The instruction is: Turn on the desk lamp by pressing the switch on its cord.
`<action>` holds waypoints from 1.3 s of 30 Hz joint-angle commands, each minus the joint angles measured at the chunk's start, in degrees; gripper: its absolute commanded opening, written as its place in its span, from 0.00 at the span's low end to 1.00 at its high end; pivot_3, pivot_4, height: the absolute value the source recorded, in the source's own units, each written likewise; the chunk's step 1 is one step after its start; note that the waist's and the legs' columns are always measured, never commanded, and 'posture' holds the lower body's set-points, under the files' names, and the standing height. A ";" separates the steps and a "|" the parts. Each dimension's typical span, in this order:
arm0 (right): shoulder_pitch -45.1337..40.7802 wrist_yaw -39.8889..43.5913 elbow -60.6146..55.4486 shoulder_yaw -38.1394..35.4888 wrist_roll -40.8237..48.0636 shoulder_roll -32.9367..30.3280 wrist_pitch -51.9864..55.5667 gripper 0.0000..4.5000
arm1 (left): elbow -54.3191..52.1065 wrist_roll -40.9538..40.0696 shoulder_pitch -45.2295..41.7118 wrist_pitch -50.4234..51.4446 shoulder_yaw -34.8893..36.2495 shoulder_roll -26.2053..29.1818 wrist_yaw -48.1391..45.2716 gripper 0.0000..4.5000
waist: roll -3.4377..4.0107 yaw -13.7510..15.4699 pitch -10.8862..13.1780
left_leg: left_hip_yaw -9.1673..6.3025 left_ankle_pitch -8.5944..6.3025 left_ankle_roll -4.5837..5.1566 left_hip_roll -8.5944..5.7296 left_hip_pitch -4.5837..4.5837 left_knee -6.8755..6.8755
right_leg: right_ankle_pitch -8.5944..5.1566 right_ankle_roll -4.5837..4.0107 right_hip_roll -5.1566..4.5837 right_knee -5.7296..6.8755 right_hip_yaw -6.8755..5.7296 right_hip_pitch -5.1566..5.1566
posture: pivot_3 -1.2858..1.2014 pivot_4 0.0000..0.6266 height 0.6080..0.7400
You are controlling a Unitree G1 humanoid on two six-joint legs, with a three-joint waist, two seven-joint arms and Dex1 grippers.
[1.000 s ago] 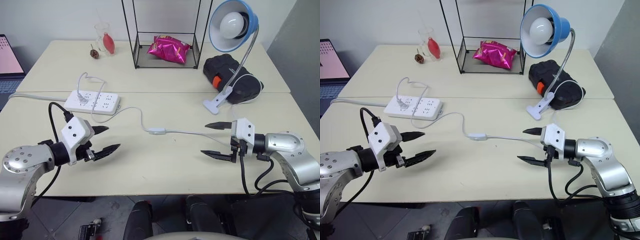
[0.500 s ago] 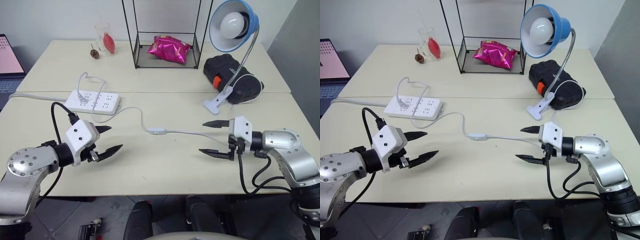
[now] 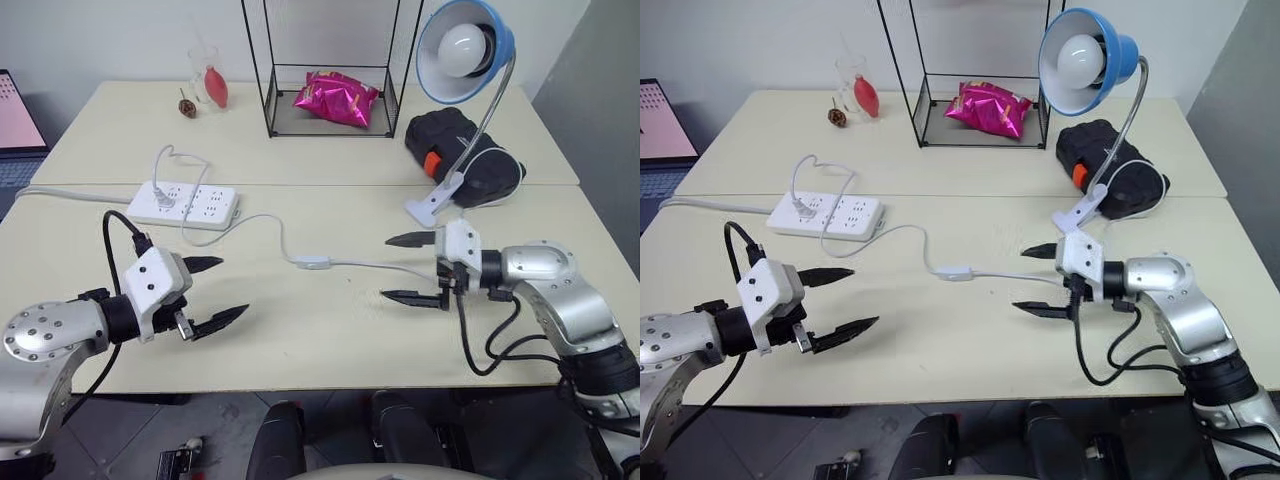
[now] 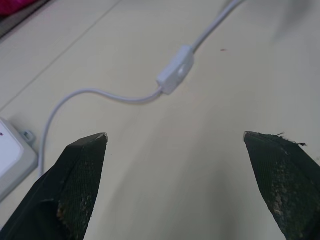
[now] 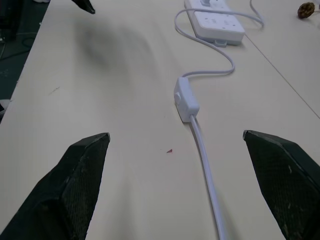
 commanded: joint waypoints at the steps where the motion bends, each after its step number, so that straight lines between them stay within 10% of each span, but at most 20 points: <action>1: -4.34 -0.80 2.36 4.05 -3.07 2.85 2.02 1.00 | -1.77 -0.77 -0.61 -0.35 0.34 0.56 -0.24 1.00 | 0.01 -0.01 0.01 | 0.00 0.00 0.00 0.00 -0.01 0.00 | 0.00 0.00 0.00 0.00 0.00 -0.01 | 0.52 0.24 1.00; 26: -26.92 1.62 46.38 11.02 -15.53 23.03 -11.89 1.00 | -2.14 0.43 0.99 -1.88 -0.92 1.20 -1.33 1.00 | 0.07 -0.15 0.04 | -0.02 0.00 0.00 0.01 -0.01 -0.03 | 0.01 -0.04 0.01 0.04 -0.04 -0.03 | 0.52 0.24 1.00; 39: -27.11 1.44 49.41 10.06 -17.53 23.90 -15.63 0.38 | -0.26 1.85 0.08 -3.63 -2.13 0.79 -1.07 1.00 | 0.08 -0.16 0.05 | -0.02 0.00 0.00 0.01 -0.02 -0.03 | 0.01 -0.04 0.02 0.04 -0.04 -0.03 | 0.52 0.24 1.00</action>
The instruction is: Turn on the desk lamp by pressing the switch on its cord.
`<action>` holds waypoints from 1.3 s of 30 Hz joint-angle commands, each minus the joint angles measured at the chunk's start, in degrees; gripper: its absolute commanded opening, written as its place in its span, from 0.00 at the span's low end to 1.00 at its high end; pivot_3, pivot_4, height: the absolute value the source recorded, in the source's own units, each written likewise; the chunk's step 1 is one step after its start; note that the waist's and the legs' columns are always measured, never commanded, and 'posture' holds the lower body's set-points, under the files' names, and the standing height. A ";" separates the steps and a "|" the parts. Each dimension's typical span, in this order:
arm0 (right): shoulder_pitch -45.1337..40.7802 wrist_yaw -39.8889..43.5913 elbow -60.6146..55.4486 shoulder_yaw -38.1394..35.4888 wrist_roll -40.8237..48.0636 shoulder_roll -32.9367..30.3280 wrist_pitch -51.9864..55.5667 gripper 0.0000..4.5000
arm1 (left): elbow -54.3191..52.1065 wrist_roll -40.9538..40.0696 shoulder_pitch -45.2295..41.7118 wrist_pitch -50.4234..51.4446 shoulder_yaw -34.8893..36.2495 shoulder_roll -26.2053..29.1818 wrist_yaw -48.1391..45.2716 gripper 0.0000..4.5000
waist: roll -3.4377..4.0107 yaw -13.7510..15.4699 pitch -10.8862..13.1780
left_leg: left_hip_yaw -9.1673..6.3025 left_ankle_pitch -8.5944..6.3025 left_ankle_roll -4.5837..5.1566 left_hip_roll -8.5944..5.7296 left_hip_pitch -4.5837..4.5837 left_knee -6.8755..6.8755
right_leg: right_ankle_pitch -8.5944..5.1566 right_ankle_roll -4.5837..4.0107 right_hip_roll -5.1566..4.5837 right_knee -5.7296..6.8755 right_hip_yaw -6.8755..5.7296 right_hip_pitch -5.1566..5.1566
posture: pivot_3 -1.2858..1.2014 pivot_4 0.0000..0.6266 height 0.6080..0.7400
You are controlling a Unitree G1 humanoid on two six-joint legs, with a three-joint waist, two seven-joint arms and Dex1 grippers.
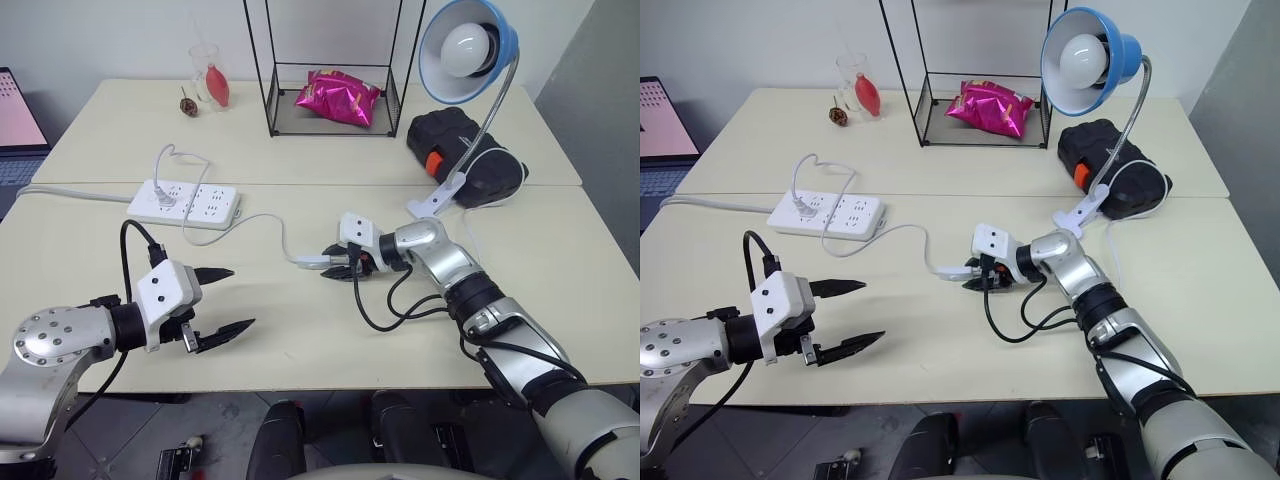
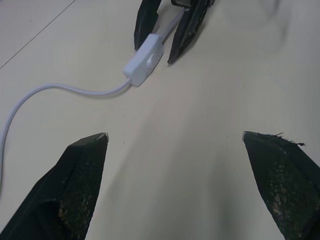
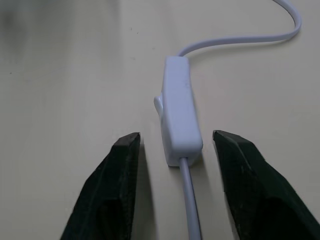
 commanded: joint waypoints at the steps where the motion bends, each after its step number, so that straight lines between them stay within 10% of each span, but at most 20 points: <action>1: -1.26 0.51 -1.72 -1.49 -0.54 -0.77 -2.02 0.33 | 0.03 0.75 -1.50 -1.76 -0.39 0.05 0.37 1.00 | 0.00 0.01 0.00 | 0.00 0.00 0.00 0.00 0.00 0.00 | 0.00 0.00 0.00 0.00 0.00 0.00 | 0.52 0.24 1.00; 6: 1.32 1.71 -8.86 -1.24 -0.21 -2.85 -1.52 0.08 | 0.14 0.50 -6.33 -1.19 -3.30 -1.25 1.48 1.00 | 0.03 0.18 0.02 | -0.01 0.00 0.00 -0.01 -0.01 0.01 | 0.00 0.01 0.00 0.00 -0.01 0.01 | 0.52 0.24 1.00; 19: 7.79 2.42 -33.74 -0.69 1.47 -6.52 10.15 0.08 | 4.13 2.84 -19.17 -0.15 -12.22 -0.91 0.22 1.00 | 0.03 0.04 0.02 | -0.06 0.00 0.00 0.00 -0.02 0.01 | 0.00 0.03 0.05 0.02 -0.03 0.00 | 0.52 0.24 1.00; 39: 8.93 2.20 -39.29 0.69 1.31 -6.30 14.22 0.08 | 12.98 9.07 -29.18 -3.03 -22.85 -5.05 -2.64 1.00 | 0.02 0.04 0.02 | -0.09 0.00 0.00 -0.01 -0.05 0.02 | 0.00 0.03 0.06 0.01 -0.04 0.00 | 0.52 0.24 1.00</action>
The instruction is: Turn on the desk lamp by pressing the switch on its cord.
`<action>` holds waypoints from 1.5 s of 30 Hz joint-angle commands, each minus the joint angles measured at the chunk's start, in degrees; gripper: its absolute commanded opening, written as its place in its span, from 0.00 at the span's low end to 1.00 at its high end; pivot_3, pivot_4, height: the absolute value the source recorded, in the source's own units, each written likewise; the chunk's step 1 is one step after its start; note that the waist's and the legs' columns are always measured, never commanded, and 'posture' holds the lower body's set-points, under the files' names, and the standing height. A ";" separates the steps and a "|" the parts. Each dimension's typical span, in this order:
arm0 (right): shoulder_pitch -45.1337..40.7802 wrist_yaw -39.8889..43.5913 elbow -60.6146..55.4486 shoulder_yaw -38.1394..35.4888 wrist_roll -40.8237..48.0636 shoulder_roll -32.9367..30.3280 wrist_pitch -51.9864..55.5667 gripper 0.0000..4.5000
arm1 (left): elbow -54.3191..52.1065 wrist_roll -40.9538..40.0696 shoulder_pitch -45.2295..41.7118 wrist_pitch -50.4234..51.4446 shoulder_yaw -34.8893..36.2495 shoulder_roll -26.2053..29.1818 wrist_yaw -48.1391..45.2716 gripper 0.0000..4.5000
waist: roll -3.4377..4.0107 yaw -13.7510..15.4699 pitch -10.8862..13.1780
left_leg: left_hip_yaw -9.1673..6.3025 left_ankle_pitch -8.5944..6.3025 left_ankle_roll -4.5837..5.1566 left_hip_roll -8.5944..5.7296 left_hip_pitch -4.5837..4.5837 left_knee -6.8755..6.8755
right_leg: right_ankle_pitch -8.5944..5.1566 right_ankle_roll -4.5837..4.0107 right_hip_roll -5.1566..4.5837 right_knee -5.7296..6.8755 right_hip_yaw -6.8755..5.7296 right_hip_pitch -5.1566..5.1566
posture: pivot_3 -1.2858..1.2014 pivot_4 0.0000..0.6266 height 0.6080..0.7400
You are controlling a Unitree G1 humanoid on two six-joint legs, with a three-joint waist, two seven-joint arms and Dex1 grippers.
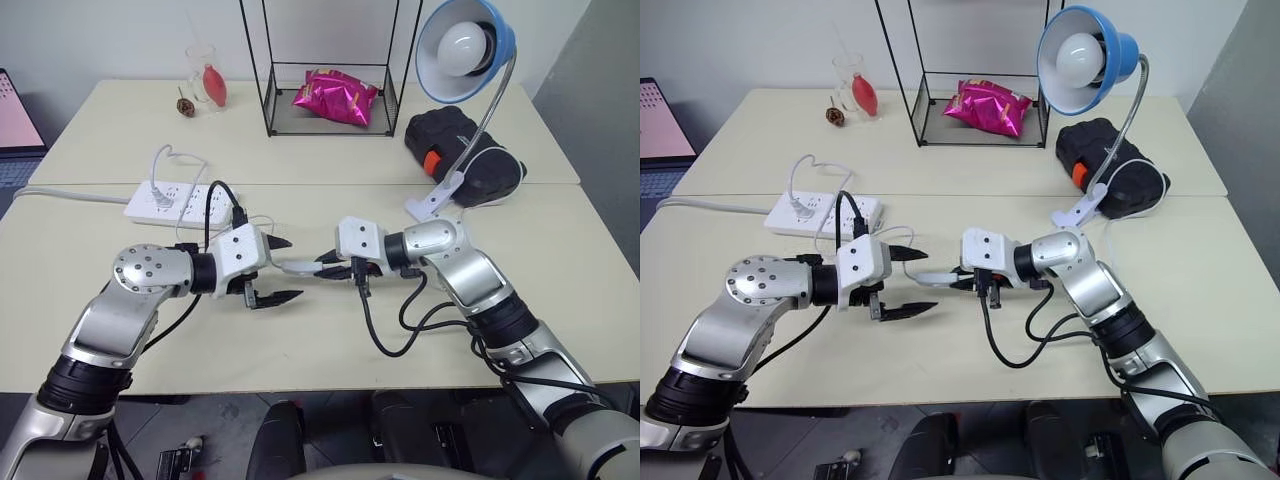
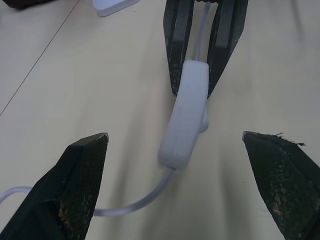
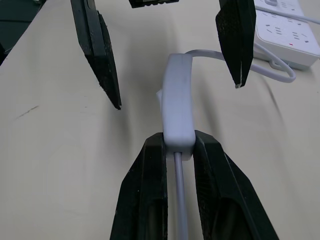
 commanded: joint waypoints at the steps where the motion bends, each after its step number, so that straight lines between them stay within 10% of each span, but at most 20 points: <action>1: -0.19 0.04 -2.53 -0.02 1.02 -0.09 -0.19 0.08 | 0.03 0.36 -1.28 -0.91 0.20 -0.63 -0.09 1.00 | 0.00 0.00 0.00 | 0.00 0.00 0.00 0.00 0.00 0.00 | 0.00 0.00 0.00 0.00 0.00 0.00 | 0.52 0.24 1.00; 21: -0.18 0.27 -2.96 0.52 1.38 -0.69 -0.77 0.08 | 3.84 3.86 -3.30 -4.27 -0.49 -1.63 -0.20 0.15 | 0.00 0.02 0.00 | -0.02 0.00 0.00 0.00 -0.01 0.01 | 0.00 0.00 0.00 0.00 -0.01 0.00 | 0.52 0.24 1.00; 37: 0.02 0.74 -3.59 0.83 1.85 -0.66 -0.74 0.08 | 4.22 4.01 -3.80 -6.37 -0.48 -3.53 -0.14 0.14 | 0.00 0.02 0.00 | -0.03 0.00 0.00 0.00 -0.01 0.01 | 0.00 0.00 0.00 0.01 -0.01 0.00 | 0.52 0.24 1.00; 45: 0.07 0.95 -3.21 0.89 1.58 -0.60 -1.05 0.08 | 4.65 6.31 -1.87 -11.71 -0.99 -2.07 -1.49 0.59 | 0.00 0.02 0.00 | -0.05 0.00 0.00 0.00 -0.01 0.01 | 0.00 0.00 0.01 0.01 -0.02 0.01 | 0.52 0.24 1.00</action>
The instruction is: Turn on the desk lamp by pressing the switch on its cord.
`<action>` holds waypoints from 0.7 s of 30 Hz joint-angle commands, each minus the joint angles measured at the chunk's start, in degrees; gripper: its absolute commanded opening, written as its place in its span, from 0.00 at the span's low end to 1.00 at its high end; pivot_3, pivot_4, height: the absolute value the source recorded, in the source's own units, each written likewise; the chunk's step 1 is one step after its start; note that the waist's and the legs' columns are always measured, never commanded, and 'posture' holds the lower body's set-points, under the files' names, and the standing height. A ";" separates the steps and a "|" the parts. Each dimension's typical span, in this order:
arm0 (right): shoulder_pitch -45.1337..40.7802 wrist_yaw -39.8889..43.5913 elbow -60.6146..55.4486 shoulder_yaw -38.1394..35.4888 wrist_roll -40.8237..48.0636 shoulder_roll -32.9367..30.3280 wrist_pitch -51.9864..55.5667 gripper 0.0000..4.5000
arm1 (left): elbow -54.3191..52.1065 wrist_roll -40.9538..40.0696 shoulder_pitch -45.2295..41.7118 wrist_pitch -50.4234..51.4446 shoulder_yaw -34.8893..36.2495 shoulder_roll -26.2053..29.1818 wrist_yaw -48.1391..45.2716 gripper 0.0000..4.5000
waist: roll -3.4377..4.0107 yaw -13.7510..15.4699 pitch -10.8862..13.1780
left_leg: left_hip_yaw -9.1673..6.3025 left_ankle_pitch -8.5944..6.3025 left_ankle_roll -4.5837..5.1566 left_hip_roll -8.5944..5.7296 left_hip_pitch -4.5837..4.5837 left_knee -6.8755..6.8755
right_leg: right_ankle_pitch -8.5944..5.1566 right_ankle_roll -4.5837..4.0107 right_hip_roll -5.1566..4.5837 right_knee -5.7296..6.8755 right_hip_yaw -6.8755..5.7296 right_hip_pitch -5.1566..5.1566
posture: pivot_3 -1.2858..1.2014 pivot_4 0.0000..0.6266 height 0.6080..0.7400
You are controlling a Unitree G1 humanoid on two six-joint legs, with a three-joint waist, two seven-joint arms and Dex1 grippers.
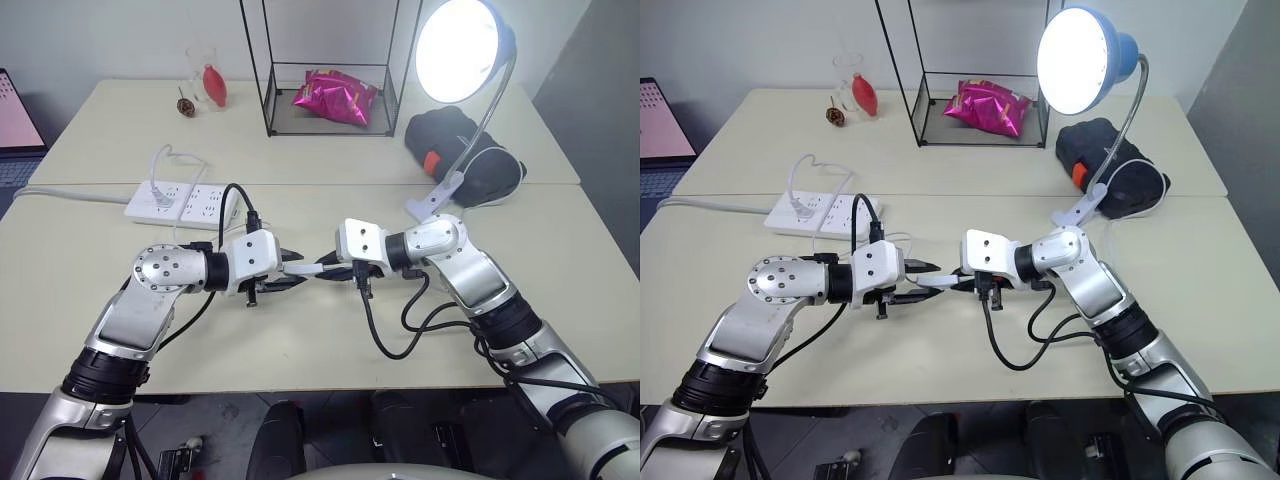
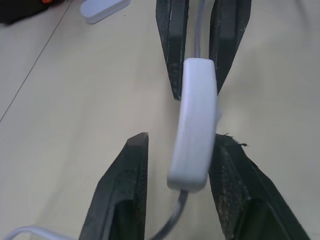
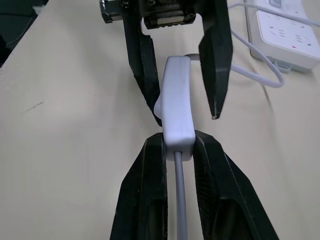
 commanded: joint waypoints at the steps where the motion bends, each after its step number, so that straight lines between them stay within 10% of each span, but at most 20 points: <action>1: -0.11 0.42 -1.85 0.15 1.29 0.21 -0.93 0.08 | -0.94 0.92 0.57 -3.44 1.36 1.30 -0.05 0.65 | 0.00 0.00 0.00 | 0.00 0.00 0.00 0.00 0.00 0.00 | 0.00 0.00 0.00 0.00 0.01 0.00 | 0.52 0.24 1.00; 6: -1.15 -0.20 1.34 0.25 0.68 0.36 -2.71 0.08 | -3.06 -0.62 2.92 -5.09 2.84 2.61 -0.92 0.87 | 0.00 -0.03 0.00 | 0.00 0.00 0.00 0.00 0.00 0.00 | 0.00 0.00 0.00 0.00 0.00 0.00 | 0.52 0.24 1.00; 21: -9.76 -3.96 31.29 0.47 -5.02 4.23 -19.03 0.08 | -12.89 -8.49 17.00 3.82 14.76 7.24 0.15 0.88 | 0.01 -0.24 0.01 | 0.01 0.00 0.00 0.03 0.02 -0.02 | -0.01 -0.03 -0.01 -0.01 0.00 0.00 | 0.52 0.24 1.00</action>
